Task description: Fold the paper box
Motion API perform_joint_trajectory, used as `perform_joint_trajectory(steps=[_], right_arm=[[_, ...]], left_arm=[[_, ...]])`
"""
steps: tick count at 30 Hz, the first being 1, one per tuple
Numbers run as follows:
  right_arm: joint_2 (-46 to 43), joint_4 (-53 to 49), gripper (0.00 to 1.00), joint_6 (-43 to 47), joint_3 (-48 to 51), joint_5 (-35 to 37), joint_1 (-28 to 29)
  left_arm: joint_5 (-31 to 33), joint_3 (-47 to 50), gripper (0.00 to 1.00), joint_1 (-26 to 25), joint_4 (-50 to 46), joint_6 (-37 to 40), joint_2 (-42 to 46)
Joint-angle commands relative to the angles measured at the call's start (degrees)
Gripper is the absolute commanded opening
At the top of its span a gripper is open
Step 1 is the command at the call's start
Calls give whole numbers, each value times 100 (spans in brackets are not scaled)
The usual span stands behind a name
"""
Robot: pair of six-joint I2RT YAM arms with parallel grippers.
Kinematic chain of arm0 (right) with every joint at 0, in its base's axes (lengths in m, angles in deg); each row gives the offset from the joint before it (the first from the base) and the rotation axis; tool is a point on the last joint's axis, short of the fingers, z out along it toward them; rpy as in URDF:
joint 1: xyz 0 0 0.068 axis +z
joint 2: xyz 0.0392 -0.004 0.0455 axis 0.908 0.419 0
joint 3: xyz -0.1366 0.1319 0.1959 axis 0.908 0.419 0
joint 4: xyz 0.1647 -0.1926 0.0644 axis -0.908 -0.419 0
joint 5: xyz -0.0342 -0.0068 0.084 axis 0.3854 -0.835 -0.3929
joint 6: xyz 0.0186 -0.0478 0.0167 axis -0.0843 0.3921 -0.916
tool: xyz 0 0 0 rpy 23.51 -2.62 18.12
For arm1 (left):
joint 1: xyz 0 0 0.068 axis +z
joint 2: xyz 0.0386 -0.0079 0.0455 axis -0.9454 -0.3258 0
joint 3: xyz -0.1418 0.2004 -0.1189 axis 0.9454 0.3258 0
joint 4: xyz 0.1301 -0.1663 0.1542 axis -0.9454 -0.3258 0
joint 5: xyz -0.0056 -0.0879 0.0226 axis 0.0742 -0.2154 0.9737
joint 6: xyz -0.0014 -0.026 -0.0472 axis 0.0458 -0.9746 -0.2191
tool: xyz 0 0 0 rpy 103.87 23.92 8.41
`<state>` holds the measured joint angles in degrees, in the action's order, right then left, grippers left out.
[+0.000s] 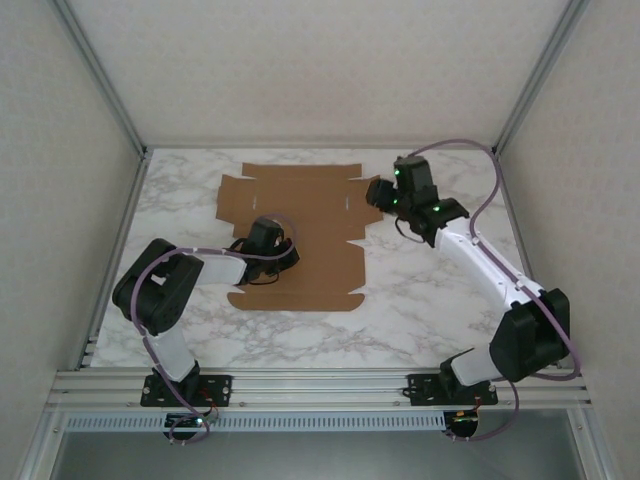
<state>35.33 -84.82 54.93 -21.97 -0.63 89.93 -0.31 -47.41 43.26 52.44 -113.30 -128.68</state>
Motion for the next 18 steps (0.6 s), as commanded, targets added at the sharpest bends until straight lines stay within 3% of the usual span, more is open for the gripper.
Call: perform_joint_trajectory(steps=[1, 3, 7, 10, 18], right_arm=[[682, 862, 56, 1160, -310, -521, -215], [1277, 265, 58, 1013, -1092, -825, -512], [1900, 1299, 59, 1251, -1112, -2005, -877], [2847, 467, 61, 1490, -2293, -2692, -1105], [4522, -532, 62, 2144, -4207, -2528, -1273]], left_arm=[[247, 139, 0, -72, -455, 166, 325], [441, 312, 0, -75, -123, 136, 686], [187, 294, 0, -5, 225, 159, 927], [-89, 210, 2, -5, 249, 164, 998], [-109, 535, 0, 231, -369, -63, 1214]])
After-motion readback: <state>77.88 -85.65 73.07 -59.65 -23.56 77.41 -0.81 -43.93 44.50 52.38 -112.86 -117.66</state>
